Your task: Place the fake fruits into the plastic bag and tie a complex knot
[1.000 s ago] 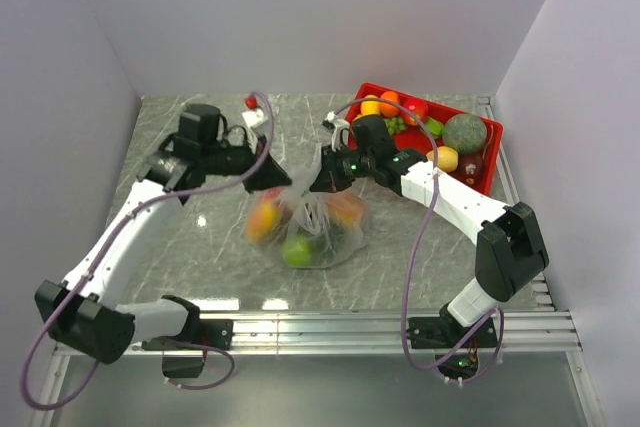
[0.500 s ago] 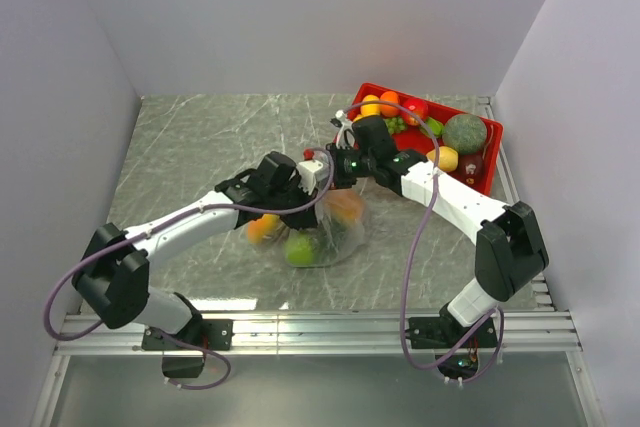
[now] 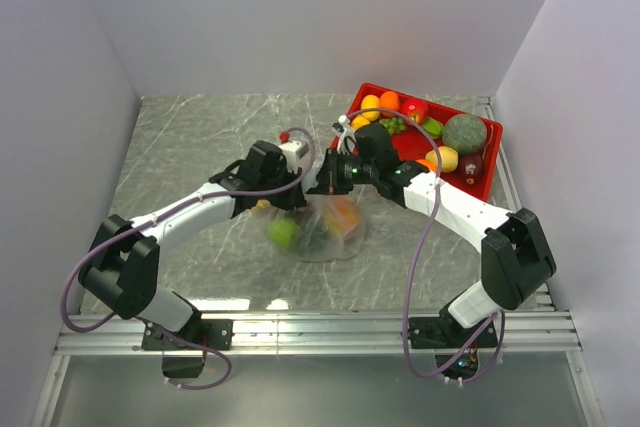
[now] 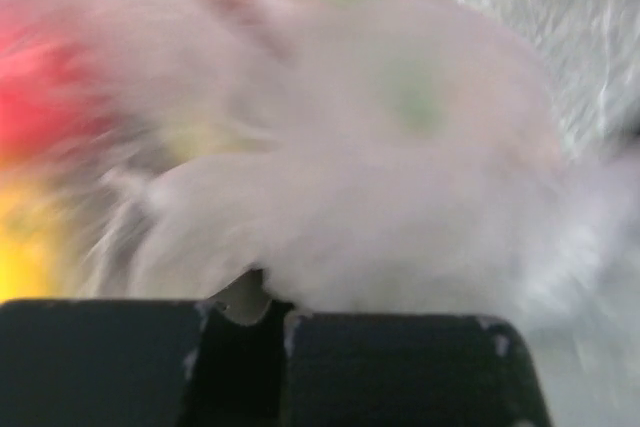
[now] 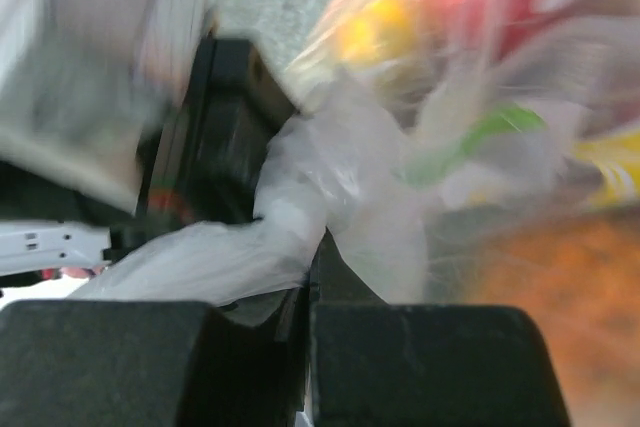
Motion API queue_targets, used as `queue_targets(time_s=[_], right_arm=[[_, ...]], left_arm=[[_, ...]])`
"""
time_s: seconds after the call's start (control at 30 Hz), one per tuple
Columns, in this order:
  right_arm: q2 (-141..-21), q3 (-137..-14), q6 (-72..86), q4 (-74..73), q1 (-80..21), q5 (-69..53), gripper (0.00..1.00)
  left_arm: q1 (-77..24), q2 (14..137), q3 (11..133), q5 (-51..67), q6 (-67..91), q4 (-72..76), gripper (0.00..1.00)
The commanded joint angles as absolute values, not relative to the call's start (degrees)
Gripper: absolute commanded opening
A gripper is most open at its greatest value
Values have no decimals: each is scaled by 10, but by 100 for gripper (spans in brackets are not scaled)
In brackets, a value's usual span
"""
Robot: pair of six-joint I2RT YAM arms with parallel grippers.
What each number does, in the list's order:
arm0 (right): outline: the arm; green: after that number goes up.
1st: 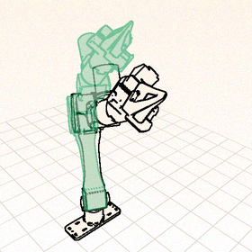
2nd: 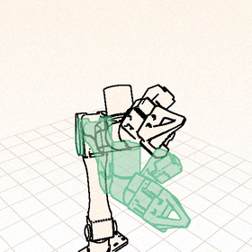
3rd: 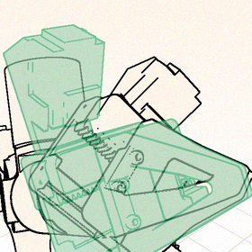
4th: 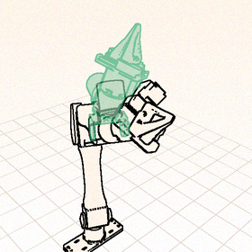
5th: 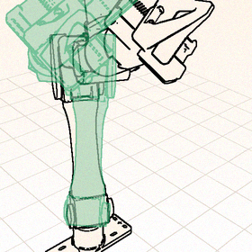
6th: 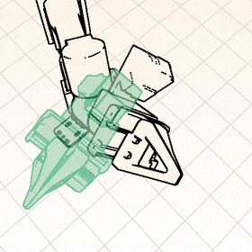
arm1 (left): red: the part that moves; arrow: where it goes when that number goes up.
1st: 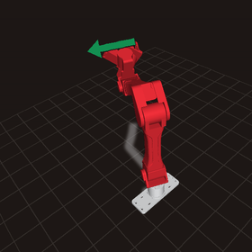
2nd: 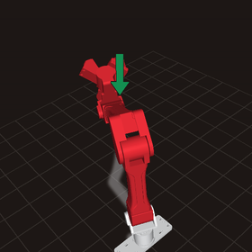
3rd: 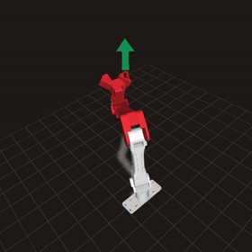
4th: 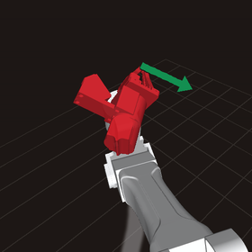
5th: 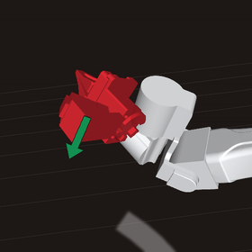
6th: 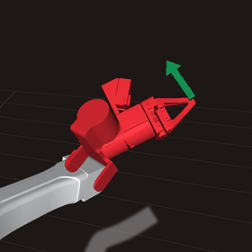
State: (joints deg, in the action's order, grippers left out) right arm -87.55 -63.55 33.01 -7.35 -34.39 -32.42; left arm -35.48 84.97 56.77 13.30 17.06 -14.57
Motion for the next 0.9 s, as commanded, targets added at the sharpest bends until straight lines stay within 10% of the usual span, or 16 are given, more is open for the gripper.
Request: queue_targets(time_s=[0.0,0.23,0.47,0.87], right_arm=[[-864,-628,378,-13,-381,-388,0],[-900,-640,390,-2,-402,-419,0],[-874,-689,227,-164,-349,-416,56],[-781,-676,116,-316,-274,-457,44]], left_arm=[[-297,837,564,169,218,-61,0],[-284,810,532,306,280,17,0],[-280,810,512,366,261,2,0],[-267,819,507,423,264,2,0]])
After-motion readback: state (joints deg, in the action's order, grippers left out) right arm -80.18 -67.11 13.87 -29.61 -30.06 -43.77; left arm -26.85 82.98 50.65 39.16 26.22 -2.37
